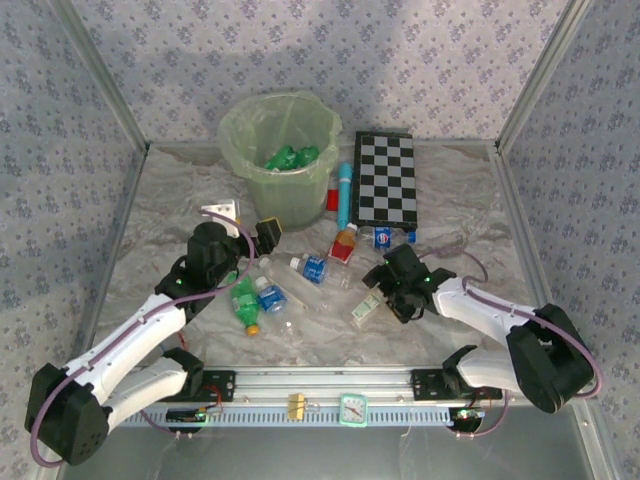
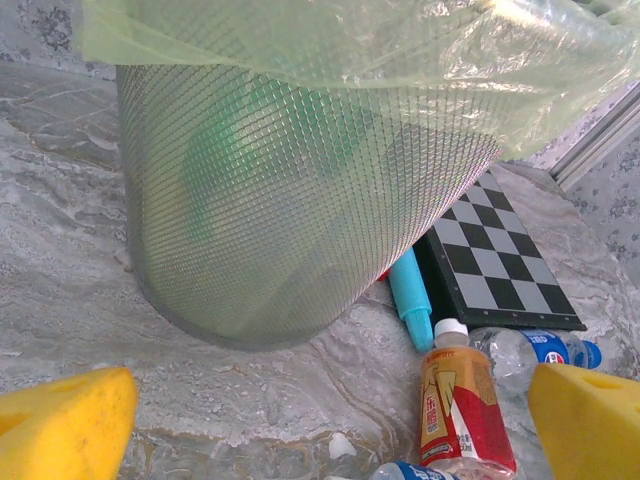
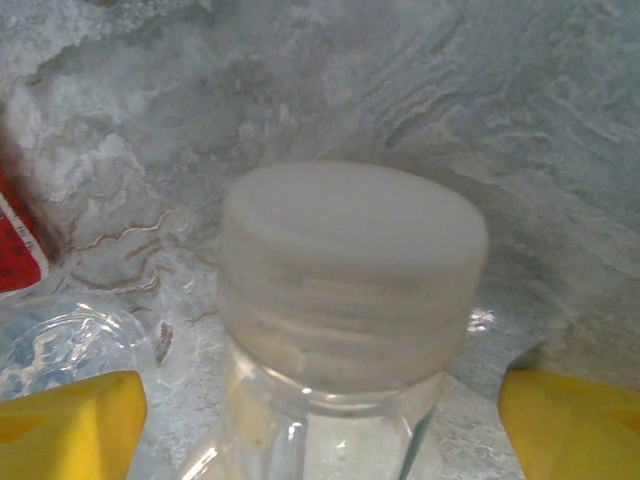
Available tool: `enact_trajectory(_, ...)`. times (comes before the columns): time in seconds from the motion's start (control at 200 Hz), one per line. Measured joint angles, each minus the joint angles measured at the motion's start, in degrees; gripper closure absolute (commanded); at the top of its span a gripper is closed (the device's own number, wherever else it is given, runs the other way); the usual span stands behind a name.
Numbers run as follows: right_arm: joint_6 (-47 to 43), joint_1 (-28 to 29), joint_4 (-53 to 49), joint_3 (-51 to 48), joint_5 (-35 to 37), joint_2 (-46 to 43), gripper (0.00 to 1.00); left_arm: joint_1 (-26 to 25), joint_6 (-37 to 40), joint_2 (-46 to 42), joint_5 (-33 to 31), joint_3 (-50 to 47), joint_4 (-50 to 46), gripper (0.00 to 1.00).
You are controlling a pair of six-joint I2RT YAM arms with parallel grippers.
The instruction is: Put the plastic bottles in the bin
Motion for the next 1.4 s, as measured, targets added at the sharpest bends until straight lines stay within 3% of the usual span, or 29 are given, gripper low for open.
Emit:
enact_trajectory(0.19, -0.50, 0.26, -2.05, 0.02, 1.11, 0.50, 0.38, 0.00, -1.07, -0.02, -0.22, -0.11, -0.35, 0.00)
enact_trajectory(0.48, -1.79, 0.04, -2.91, -0.11, 1.68, 0.15, 0.52, 0.00, -2.05, 0.39, 0.42, -0.11, -0.31, 0.00)
enact_trajectory(0.575, -4.17, -1.16, 1.73, 0.00, 0.92, 0.22, 0.56, 0.00, -2.05, 0.96, 1.90, -0.11, -0.35, 0.00)
enact_trajectory(0.989, -20.94, -6.32, 11.37, 13.84, -1.36, -0.68, 0.59, -1.14, -5.29, 4.76, 17.29, 0.70, 5.57, 0.00)
enact_trajectory(1.399, -24.33, -6.47, 22.45, 16.41, -3.15, 2.58, 0.59, -9.09, -9.11, 20.24, 30.01, 9.11, 12.24, 0.00)
